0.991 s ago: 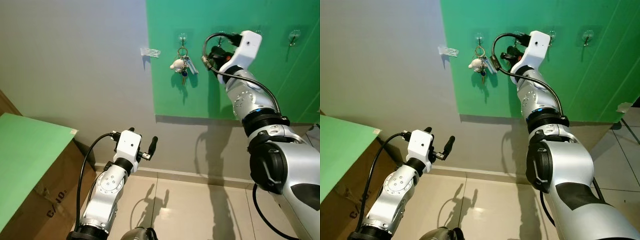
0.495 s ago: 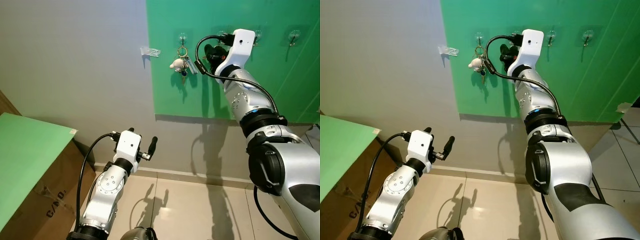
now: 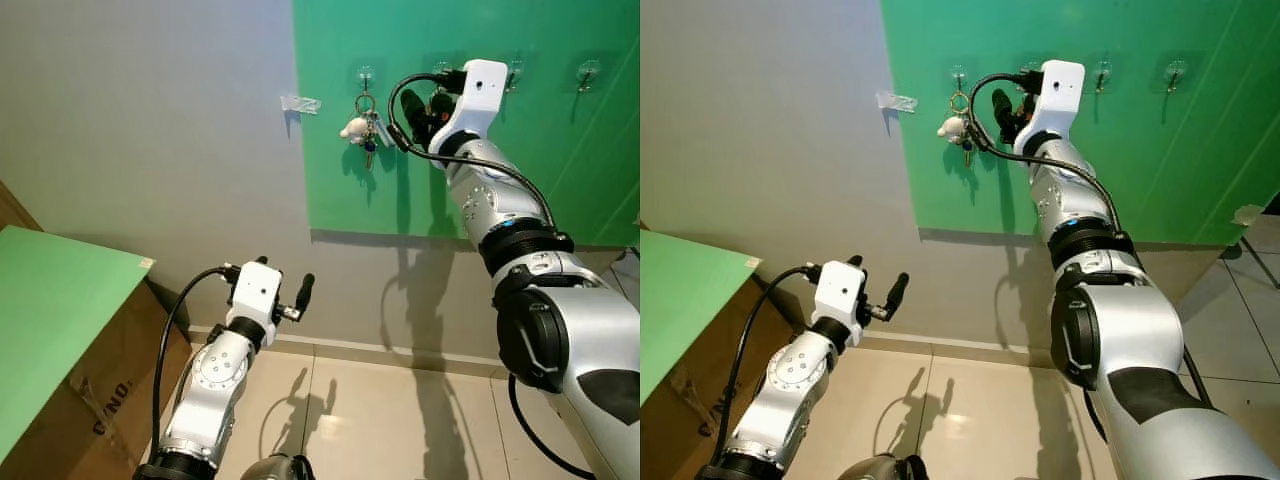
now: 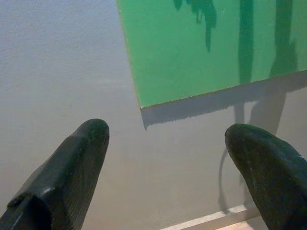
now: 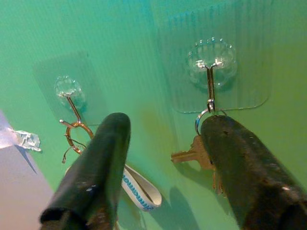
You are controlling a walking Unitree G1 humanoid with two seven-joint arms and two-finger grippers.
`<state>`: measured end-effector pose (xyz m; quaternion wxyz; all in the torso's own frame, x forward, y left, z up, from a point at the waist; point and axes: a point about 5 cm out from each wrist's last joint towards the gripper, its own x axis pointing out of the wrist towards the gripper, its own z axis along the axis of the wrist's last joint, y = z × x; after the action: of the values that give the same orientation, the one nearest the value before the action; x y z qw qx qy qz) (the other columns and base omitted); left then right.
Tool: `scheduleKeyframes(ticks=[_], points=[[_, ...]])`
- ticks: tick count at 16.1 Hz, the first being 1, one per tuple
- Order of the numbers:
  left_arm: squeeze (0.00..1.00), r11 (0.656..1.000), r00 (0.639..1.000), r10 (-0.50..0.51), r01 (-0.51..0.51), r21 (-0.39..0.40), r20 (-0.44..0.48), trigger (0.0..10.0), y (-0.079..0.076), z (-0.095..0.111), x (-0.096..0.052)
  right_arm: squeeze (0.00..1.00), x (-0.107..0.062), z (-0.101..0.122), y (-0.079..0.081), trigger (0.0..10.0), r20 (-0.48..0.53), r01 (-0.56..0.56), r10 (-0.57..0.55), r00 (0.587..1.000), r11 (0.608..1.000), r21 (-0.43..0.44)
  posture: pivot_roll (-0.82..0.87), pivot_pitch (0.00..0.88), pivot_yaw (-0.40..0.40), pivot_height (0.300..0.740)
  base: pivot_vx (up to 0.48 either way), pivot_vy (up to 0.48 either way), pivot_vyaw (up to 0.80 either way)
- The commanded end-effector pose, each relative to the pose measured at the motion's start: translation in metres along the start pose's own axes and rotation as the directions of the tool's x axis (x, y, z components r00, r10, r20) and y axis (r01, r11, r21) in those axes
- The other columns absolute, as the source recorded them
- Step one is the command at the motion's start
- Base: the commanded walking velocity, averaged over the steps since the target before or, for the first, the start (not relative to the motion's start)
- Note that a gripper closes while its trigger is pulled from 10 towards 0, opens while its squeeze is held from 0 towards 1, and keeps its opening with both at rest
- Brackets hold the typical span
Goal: Hang keys on a hook
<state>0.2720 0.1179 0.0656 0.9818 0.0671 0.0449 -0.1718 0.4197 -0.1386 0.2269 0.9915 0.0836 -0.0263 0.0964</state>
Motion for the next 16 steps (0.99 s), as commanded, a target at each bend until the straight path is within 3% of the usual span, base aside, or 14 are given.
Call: scheduleKeyframes(ticks=[1,8,16], points=[[0.0,1.0,1.0,0.0,0.0,0.014,0.005,10.0,0.0,0.003,-0.001,1.0,-0.001,-0.004,0.0,10.0,-0.007,-0.004,0.004,1.0,1.0,-0.01,-0.15,0.0,0.063,0.74,0.0,0.0,0.0],[0.0,1.0,1.0,-0.007,0.007,0.019,0.002,10.0,0.0,0.002,-0.001,1.0,-0.003,-0.008,0.0,10.0,-0.015,0.004,-0.005,1.0,1.0,-0.029,-0.15,0.0,0.068,0.74,0.0,0.0,0.0],[0.0,0.999,1.0,-0.024,0.025,0.028,-0.006,10.0,-0.001,0.001,0.0,1.0,-0.013,-0.011,-0.008,10.0,0.06,0.048,-0.033,0.998,0.964,-0.26,-0.17,0.0,0.076,0.74,0.0,0.0,0.0]])
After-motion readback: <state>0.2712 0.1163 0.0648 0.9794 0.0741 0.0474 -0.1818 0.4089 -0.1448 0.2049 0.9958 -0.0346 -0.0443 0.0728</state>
